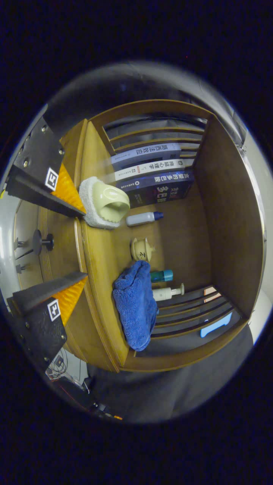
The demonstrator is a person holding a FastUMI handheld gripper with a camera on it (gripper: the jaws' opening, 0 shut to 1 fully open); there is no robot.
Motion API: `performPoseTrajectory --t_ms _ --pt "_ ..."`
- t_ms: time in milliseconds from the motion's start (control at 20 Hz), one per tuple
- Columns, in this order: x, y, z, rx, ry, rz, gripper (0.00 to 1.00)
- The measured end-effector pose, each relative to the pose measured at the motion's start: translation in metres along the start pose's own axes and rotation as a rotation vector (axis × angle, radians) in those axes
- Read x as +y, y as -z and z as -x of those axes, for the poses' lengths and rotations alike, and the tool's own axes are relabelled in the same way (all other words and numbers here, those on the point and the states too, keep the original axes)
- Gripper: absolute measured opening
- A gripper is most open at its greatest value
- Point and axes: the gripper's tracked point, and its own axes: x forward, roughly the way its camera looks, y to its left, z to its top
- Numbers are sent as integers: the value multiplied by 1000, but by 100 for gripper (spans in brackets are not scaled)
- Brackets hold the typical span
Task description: Pull open the drawer, take out the items inside it, and place them on the countertop above the cabinet.
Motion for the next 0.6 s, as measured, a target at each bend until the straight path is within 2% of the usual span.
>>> performPoseTrajectory --t_ms 250,500,600 --pt "-2 -19 32 -33 -15 20 88" --pt "-33 -19 87 30 -34 44 85" --pt "-47 -17 103 61 -74 43 83"
